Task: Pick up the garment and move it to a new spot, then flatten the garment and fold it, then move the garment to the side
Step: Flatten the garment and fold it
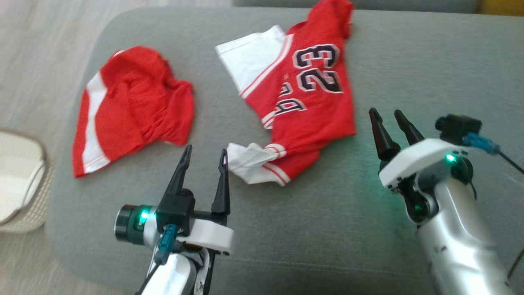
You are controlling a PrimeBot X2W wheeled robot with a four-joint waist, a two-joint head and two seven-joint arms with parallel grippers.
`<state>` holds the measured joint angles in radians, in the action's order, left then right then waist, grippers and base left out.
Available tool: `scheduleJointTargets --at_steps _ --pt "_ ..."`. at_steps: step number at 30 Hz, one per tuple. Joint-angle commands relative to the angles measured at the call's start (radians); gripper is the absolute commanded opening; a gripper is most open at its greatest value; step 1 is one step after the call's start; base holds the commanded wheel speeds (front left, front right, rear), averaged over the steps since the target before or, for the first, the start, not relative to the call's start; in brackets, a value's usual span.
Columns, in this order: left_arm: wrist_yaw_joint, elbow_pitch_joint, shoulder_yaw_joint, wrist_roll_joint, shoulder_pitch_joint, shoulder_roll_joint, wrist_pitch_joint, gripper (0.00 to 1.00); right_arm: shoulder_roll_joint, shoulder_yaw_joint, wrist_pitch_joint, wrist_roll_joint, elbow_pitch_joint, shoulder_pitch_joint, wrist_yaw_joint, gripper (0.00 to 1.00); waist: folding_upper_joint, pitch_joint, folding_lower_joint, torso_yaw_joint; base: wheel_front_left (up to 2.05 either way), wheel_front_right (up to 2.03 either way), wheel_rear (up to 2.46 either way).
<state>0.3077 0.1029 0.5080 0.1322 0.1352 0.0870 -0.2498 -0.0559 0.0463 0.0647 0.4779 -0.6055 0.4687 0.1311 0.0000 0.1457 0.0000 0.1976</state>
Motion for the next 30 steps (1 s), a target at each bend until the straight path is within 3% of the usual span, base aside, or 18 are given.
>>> scheduleJointTargets --at_steps 1,5,14,15,16,17,24,30 --pt "-0.005 -0.028 -0.034 -0.01 0.043 -0.006 -0.012 1.0 0.006 0.03 0.006 -0.031 -0.016 0.061 0.0 1.0 0.0 0.032 0.0 0.044 0.0 0.0 0.0" --pt "-0.015 -0.023 -0.033 -0.019 0.05 -0.019 -0.012 1.0 0.006 0.005 0.004 -0.053 -0.177 0.149 0.0 1.0 0.0 0.053 0.0 0.086 0.0 0.0 0.0" --pt "-0.022 -0.025 -0.043 -0.016 0.044 -0.033 -0.012 1.0 0.006 -0.044 -0.015 0.035 -0.45 0.296 0.0 1.0 0.0 0.091 0.0 0.15 0.0 0.0 0.0" --pt "-0.023 -0.025 -0.045 -0.017 0.046 -0.033 -0.012 1.0 0.006 -0.045 -0.021 0.039 -0.472 0.307 0.0 0.95 0.0 0.094 0.0 0.154 0.0 0.0 0.0" --pt "-0.024 -0.024 -0.048 -0.018 0.047 -0.034 -0.012 1.0 0.006 -0.046 -0.02 0.035 -0.493 0.317 0.0 0.06 0.0 0.095 0.0 0.157 0.0 0.0 0.0" --pt "-0.023 -0.024 -0.05 -0.019 0.048 -0.034 -0.012 1.0 0.005 -0.05 -0.012 0.031 -0.51 0.326 0.0 0.0 0.0 0.095 0.0 0.159 0.0 0.0 0.0" --pt "-0.021 -0.018 -0.055 -0.019 0.038 -0.036 -0.012 1.0 0.003 -0.088 0.071 0.038 -0.555 0.368 0.0 0.0 0.0 0.071 0.0 0.132 0.0 0.0 0.0" --pt "-0.027 -0.016 -0.068 -0.023 0.029 -0.036 -0.012 1.0 -0.04 -0.08 0.148 -0.006 -0.547 0.379 0.0 0.0 0.0 0.024 0.0 0.055 0.0 0.0 0.0"
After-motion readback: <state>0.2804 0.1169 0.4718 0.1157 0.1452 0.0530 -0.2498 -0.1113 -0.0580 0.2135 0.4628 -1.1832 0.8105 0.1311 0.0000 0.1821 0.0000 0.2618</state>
